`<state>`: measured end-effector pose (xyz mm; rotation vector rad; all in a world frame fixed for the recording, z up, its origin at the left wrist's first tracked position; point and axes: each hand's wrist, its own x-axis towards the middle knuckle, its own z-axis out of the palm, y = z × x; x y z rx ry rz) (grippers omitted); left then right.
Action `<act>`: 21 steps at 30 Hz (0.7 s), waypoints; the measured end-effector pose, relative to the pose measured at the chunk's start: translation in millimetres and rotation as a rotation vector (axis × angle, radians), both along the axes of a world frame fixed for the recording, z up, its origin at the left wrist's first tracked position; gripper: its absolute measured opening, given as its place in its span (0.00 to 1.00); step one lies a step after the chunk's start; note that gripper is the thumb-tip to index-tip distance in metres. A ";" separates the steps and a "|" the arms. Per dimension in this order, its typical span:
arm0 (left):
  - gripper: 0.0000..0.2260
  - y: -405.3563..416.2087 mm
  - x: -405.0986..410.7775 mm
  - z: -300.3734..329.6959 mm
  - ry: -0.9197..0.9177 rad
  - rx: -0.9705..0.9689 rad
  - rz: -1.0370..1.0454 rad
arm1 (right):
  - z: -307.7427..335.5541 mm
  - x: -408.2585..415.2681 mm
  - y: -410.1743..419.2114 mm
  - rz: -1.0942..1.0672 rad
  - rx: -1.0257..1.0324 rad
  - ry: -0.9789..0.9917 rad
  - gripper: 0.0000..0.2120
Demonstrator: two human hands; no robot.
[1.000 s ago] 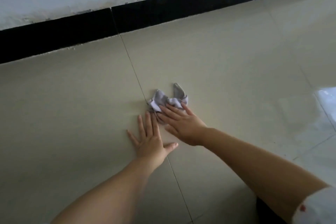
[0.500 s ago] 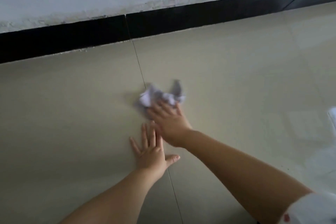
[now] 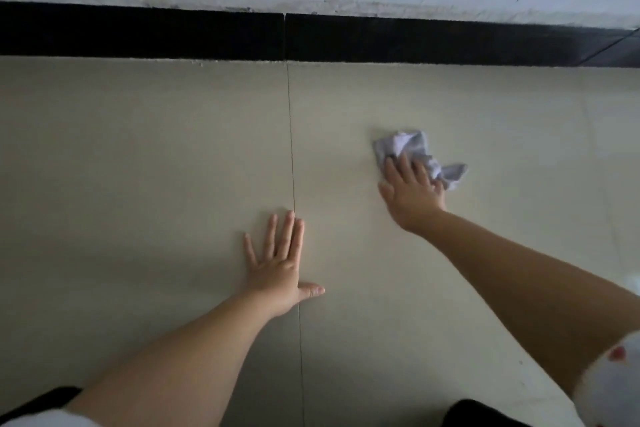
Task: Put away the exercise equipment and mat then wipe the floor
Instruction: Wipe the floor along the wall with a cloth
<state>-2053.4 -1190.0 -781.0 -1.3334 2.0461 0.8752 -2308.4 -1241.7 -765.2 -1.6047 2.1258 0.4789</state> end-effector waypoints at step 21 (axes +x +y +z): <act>0.48 -0.9 -137.9 -5.5 -0.066 -0.178 0.371 | -41.5 -23.7 -90.7 -0.008 -0.424 -0.171 0.24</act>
